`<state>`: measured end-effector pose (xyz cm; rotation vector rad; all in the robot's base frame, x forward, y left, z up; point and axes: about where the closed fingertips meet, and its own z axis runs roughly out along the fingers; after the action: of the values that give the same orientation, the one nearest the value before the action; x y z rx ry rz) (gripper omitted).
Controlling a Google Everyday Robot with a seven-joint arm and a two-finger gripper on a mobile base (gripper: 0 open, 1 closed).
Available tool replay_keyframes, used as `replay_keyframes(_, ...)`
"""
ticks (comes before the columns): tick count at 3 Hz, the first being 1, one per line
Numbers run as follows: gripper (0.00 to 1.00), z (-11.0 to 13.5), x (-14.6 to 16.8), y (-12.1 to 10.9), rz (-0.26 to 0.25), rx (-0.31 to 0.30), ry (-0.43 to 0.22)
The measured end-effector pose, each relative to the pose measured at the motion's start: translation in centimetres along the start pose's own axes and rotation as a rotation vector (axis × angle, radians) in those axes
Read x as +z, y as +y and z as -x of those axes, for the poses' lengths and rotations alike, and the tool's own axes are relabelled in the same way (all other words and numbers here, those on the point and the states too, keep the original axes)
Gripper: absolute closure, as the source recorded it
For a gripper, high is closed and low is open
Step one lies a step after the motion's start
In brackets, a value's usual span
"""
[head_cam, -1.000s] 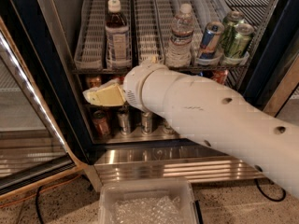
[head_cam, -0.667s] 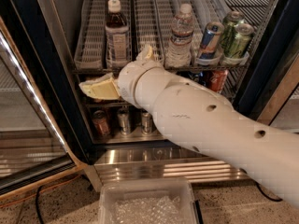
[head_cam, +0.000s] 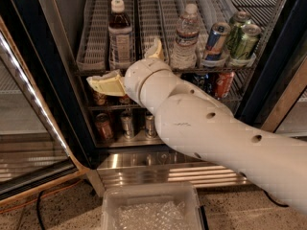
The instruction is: Pick blue plastic bottle from top shelf of fridge
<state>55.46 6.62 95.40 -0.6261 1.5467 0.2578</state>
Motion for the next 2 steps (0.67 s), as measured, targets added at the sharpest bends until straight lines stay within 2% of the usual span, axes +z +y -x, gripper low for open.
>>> replay_keyframes(2,0.04,0.0,0.0,0.0,0.0,0.0,0.0)
